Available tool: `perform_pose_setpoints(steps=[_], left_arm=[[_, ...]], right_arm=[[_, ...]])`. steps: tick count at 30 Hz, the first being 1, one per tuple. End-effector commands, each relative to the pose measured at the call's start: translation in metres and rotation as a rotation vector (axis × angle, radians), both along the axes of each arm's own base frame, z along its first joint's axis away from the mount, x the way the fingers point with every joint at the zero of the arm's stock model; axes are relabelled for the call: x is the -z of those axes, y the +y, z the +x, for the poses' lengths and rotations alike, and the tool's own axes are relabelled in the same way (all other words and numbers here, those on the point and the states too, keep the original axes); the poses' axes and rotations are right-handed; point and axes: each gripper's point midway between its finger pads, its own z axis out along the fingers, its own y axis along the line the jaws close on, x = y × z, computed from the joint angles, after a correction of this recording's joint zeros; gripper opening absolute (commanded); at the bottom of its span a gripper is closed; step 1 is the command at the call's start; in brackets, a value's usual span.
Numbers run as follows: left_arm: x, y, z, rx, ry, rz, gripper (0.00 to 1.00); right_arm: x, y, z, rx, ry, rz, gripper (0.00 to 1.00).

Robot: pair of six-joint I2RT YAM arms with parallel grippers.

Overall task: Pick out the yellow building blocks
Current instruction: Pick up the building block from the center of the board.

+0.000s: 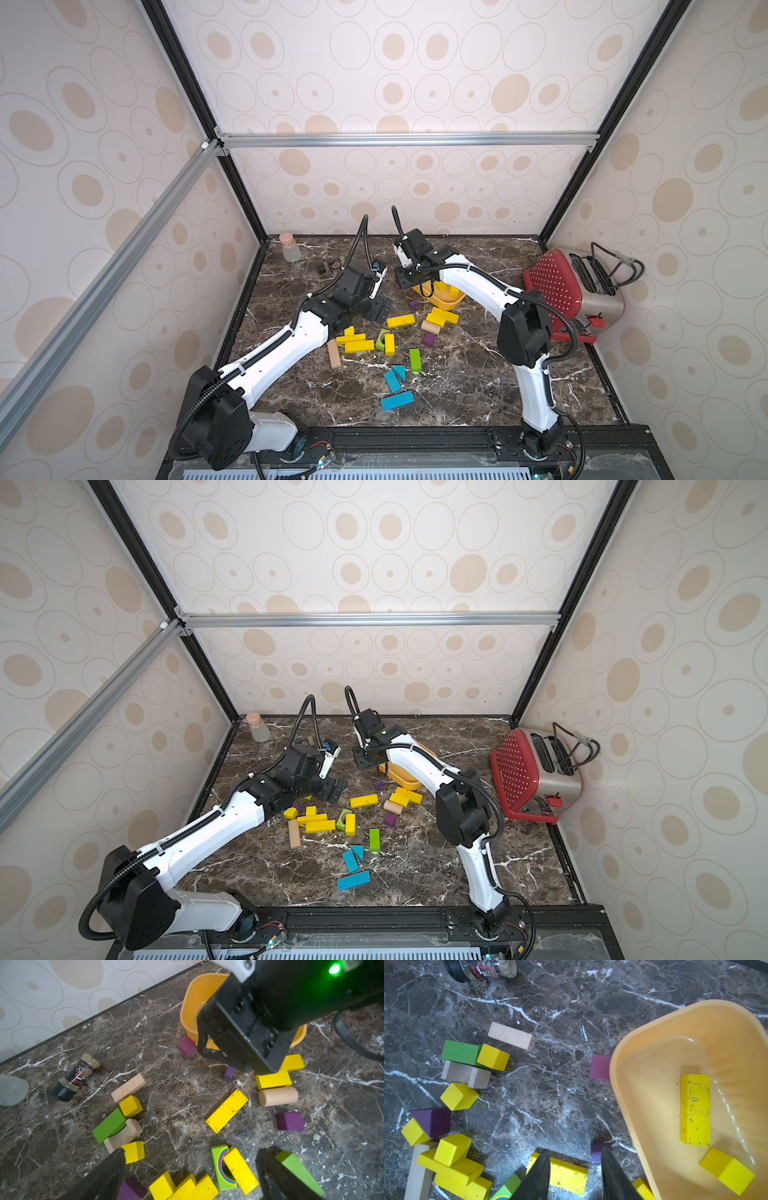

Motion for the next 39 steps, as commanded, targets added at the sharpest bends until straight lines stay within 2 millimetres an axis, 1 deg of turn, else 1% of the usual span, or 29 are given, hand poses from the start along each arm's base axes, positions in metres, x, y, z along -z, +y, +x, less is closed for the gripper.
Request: perform_pose_setpoints(steps=[1,6,9,10,14,18,20,23,26,30,34,39], left_arm=[[-0.003,0.01,-0.013,0.042,-0.003,0.049,0.98],[0.0,0.02,-0.025,0.049,0.0,0.083,0.99],[0.016,0.025,-0.029,0.021,0.005,0.069,0.99],[0.021,0.023,-0.03,0.017,0.015,0.049,0.99],[0.029,0.017,-0.035,-0.009,0.08,-0.017,0.99],[0.05,0.017,-0.044,-0.069,0.126,-0.111,0.98],[0.054,0.02,-0.046,-0.108,0.121,-0.155,0.98],[0.05,0.024,-0.045,-0.156,0.089,-0.202,0.98],[0.046,0.033,-0.045,-0.189,0.069,-0.183,0.96],[0.053,0.051,-0.052,-0.264,0.076,-0.142,0.96],[0.064,0.061,-0.063,-0.317,0.096,-0.179,0.96],[0.079,0.067,-0.077,-0.349,0.141,-0.203,0.96]], right_arm=[[-0.002,0.014,-0.008,-0.024,0.001,0.018,0.42],[0.005,0.033,-0.02,-0.063,0.026,0.034,0.42],[0.013,0.043,-0.023,-0.066,0.04,0.043,0.41],[0.017,0.047,-0.024,-0.068,0.053,0.052,0.42],[0.023,0.066,-0.033,-0.095,0.118,0.096,0.41],[0.045,0.083,-0.047,-0.104,0.194,0.135,0.4],[0.051,0.09,-0.054,-0.108,0.221,0.147,0.4],[0.053,0.094,-0.063,-0.116,0.212,0.123,0.4],[0.056,0.094,-0.073,-0.126,0.218,0.109,0.4],[0.065,0.093,-0.088,-0.151,0.239,0.072,0.4],[0.071,0.094,-0.1,-0.163,0.24,0.043,0.4],[0.073,0.105,-0.113,-0.195,0.225,0.028,0.39]])
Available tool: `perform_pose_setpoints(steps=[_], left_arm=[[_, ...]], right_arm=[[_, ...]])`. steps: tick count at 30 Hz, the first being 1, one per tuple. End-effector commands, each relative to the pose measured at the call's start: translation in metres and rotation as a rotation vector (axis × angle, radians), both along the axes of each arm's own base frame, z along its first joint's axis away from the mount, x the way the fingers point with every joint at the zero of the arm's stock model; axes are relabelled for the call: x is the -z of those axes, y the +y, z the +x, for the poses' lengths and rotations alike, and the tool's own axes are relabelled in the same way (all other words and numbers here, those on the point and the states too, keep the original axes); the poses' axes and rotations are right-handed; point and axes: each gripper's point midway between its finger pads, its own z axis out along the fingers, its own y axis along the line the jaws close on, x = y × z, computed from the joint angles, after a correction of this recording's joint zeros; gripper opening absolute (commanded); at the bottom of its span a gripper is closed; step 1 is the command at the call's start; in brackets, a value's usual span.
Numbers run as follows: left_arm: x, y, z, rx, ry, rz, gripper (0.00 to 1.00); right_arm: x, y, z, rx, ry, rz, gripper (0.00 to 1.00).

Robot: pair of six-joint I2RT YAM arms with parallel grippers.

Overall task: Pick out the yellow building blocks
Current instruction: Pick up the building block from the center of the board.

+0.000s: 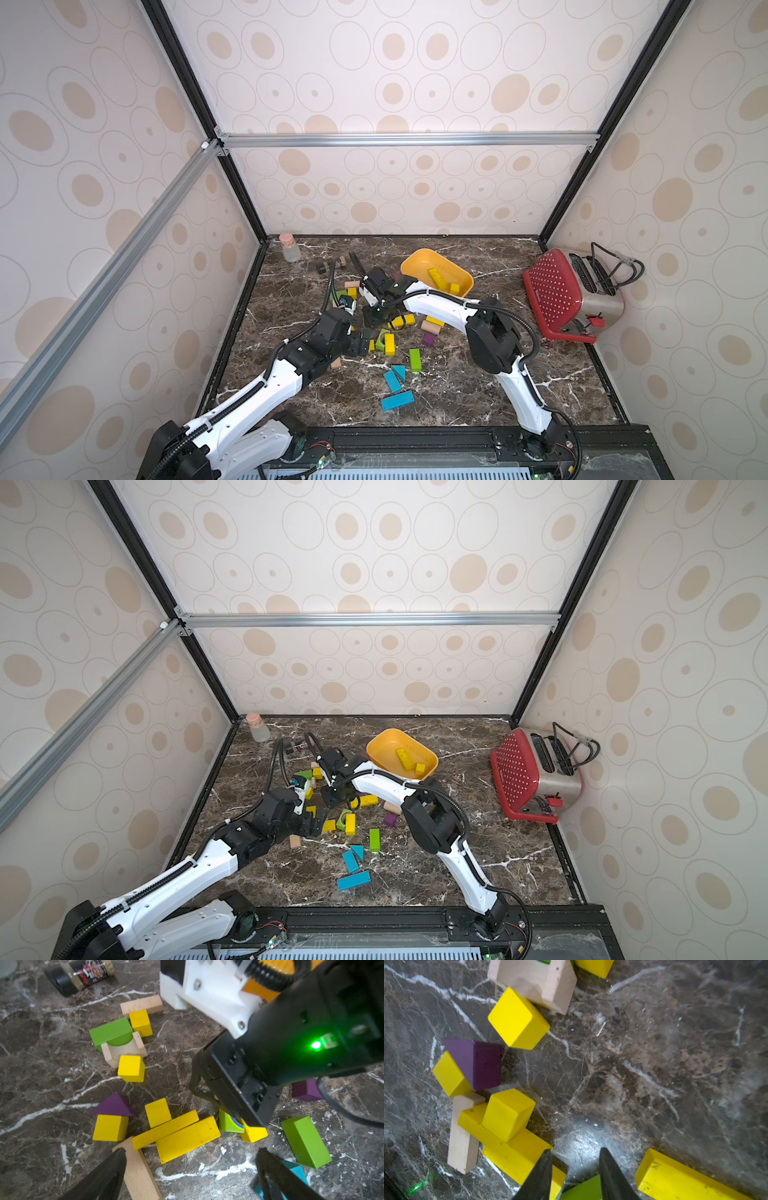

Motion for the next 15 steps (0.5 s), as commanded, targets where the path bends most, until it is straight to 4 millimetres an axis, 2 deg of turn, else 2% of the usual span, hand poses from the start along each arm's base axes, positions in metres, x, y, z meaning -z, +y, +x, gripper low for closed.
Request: perform_pose_setpoints(steps=[1,7,15], left_arm=[[0.006,0.009,-0.007,-0.07,0.035,-0.021,0.96],[0.011,0.018,-0.014,-0.103,0.058,-0.006,0.97],[0.012,0.033,-0.015,-0.172,0.016,-0.003,0.99]], right_arm=[[-0.013,0.008,-0.011,-0.025,-0.027,0.002,0.39],[-0.009,0.019,-0.019,-0.043,-0.026,-0.002,0.39],[0.002,0.021,-0.025,-0.049,-0.012,-0.023,0.39]])
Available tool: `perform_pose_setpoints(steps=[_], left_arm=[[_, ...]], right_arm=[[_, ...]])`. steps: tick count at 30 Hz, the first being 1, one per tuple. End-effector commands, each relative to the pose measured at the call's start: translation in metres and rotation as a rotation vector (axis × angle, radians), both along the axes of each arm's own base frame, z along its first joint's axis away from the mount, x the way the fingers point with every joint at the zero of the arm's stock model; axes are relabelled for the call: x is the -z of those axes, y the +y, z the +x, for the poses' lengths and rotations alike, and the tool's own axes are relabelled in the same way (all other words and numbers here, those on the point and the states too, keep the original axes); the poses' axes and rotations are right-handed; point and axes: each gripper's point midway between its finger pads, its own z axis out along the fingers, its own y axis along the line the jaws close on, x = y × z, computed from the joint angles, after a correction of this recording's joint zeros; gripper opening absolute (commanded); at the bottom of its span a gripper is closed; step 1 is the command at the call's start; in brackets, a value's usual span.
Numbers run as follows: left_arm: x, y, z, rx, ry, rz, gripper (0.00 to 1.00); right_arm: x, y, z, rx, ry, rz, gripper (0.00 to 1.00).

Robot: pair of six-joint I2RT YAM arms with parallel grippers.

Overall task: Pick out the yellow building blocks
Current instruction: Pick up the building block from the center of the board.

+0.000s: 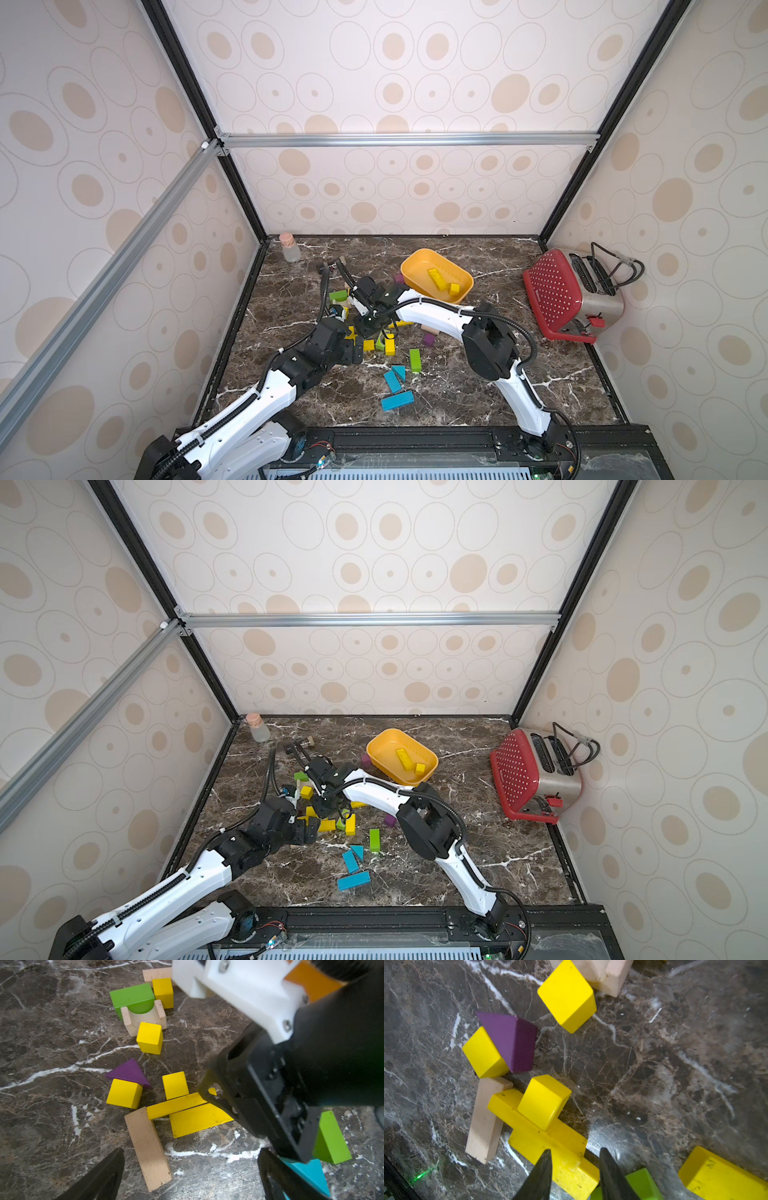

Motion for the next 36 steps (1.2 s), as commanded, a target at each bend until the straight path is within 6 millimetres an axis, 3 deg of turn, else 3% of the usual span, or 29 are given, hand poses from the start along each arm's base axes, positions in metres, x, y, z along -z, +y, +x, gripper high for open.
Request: perform_pose_setpoints(steps=[1,16,29,36], left_arm=[[-0.002,0.011,0.002,-0.067,-0.016,0.011,0.99],[-0.022,0.027,0.005,-0.125,-0.084,0.058,0.99],[-0.018,0.03,0.004,-0.121,-0.068,0.092,0.99],[-0.019,0.031,0.005,-0.121,-0.071,0.096,0.99]], right_arm=[[0.005,0.001,-0.001,0.006,0.004,-0.019,0.39],[0.023,0.017,0.0,-0.052,0.011,-0.017,0.41],[0.031,0.03,-0.037,-0.19,0.05,-0.014,0.43],[0.035,0.029,-0.036,-0.184,0.041,-0.021,0.44]])
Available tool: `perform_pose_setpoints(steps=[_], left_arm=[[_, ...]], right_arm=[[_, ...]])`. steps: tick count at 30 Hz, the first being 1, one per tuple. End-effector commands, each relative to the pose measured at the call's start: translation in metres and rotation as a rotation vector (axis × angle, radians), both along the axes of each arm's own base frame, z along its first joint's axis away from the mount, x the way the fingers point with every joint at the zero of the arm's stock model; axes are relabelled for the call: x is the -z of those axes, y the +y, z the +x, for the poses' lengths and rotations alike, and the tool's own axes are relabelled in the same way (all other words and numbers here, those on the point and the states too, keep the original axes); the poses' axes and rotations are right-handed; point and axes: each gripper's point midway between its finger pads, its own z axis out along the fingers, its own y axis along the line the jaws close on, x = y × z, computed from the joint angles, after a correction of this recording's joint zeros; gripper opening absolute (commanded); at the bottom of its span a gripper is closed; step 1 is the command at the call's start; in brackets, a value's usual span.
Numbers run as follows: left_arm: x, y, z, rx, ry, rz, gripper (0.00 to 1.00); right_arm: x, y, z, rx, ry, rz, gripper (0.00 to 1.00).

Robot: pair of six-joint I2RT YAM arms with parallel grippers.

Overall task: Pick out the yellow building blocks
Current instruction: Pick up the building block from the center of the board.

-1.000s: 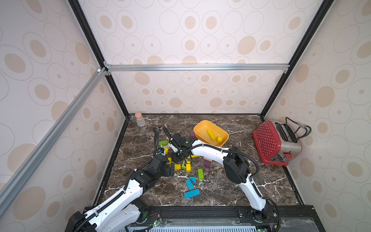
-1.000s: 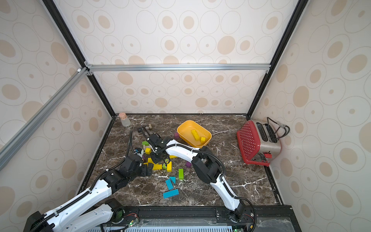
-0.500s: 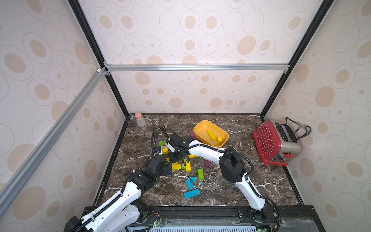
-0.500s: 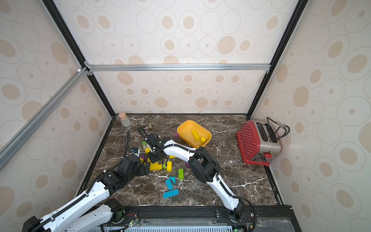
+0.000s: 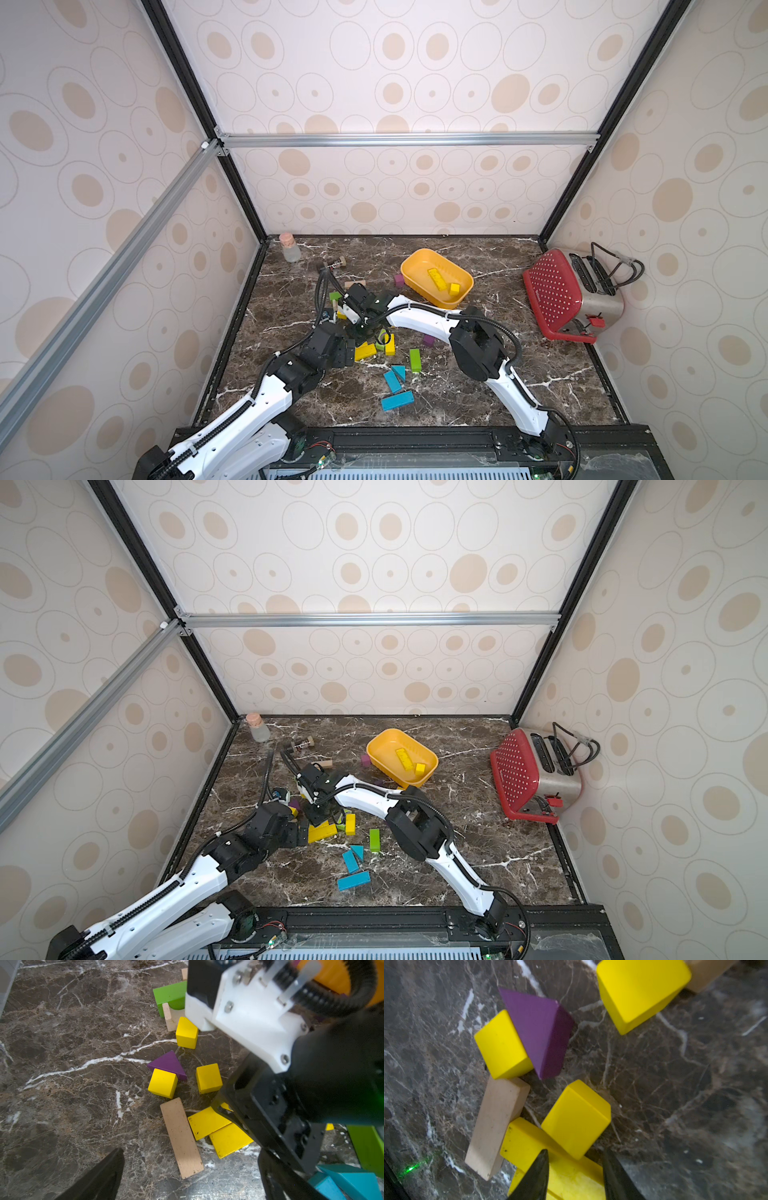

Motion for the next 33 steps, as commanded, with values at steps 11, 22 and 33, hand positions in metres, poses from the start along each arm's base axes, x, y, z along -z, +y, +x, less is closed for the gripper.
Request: perform_pose_setpoints(steps=[11,22,33], left_arm=[[-0.022,0.006,0.012,-0.044,-0.078,0.016,1.0],[-0.022,0.02,0.009,-0.124,-0.129,0.005,0.99],[-0.025,0.023,0.005,-0.134,-0.135,-0.011,0.99]], right_arm=[[0.007,0.008,0.01,0.019,-0.077,-0.043,0.54],[0.013,0.018,0.023,-0.009,-0.128,-0.062,0.54],[0.013,0.014,0.034,-0.05,-0.2,-0.108,0.47]])
